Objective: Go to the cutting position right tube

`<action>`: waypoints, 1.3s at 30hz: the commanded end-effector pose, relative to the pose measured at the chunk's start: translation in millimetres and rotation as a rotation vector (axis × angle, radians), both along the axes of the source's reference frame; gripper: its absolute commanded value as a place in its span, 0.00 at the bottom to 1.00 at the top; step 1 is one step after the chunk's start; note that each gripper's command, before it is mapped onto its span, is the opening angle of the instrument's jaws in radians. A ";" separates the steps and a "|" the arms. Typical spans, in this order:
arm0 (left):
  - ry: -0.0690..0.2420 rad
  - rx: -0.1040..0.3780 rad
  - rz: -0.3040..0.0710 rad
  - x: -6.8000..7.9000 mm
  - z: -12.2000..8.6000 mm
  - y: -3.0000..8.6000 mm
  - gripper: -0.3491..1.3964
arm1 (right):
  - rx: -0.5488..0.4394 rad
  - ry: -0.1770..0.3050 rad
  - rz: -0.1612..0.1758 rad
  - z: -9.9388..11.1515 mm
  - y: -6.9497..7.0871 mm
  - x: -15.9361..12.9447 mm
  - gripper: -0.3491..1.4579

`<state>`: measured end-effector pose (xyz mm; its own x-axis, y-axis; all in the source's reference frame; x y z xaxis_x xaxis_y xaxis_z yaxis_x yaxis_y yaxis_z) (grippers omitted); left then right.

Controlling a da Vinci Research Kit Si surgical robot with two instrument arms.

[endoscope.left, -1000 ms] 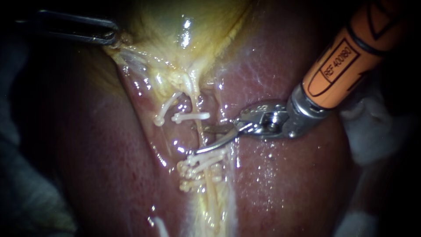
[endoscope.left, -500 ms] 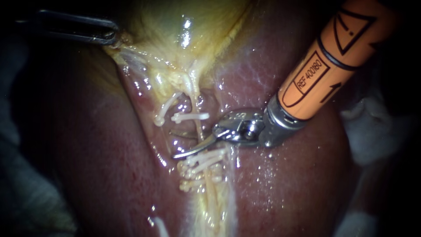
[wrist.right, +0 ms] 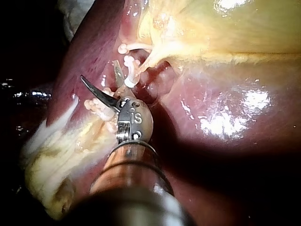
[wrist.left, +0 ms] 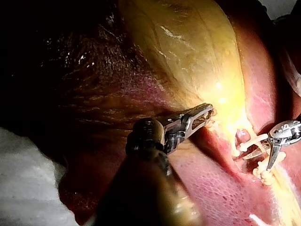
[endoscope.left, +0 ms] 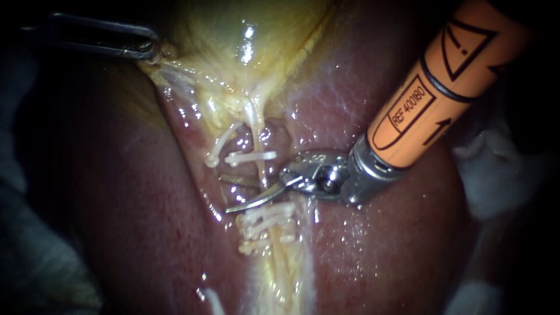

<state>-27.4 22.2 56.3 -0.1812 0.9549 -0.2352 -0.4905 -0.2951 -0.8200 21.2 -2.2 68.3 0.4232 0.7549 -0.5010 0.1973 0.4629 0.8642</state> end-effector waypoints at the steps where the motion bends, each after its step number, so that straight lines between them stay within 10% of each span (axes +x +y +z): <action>1: 0.000 0.000 0.000 0.0 0.0 0.0 0.00 | 0.009 0.016 -0.002 -0.5 0.1 0.0 0.98; 27: 0.000 0.000 0.000 0.0 0.0 0.0 0.00 | 0.036 0.159 0.004 -4.9 1.3 -0.1 0.95; 39: 0.000 0.000 0.000 0.0 0.0 0.0 0.00 | 0.015 0.213 -0.062 -5.6 1.2 0.0 0.92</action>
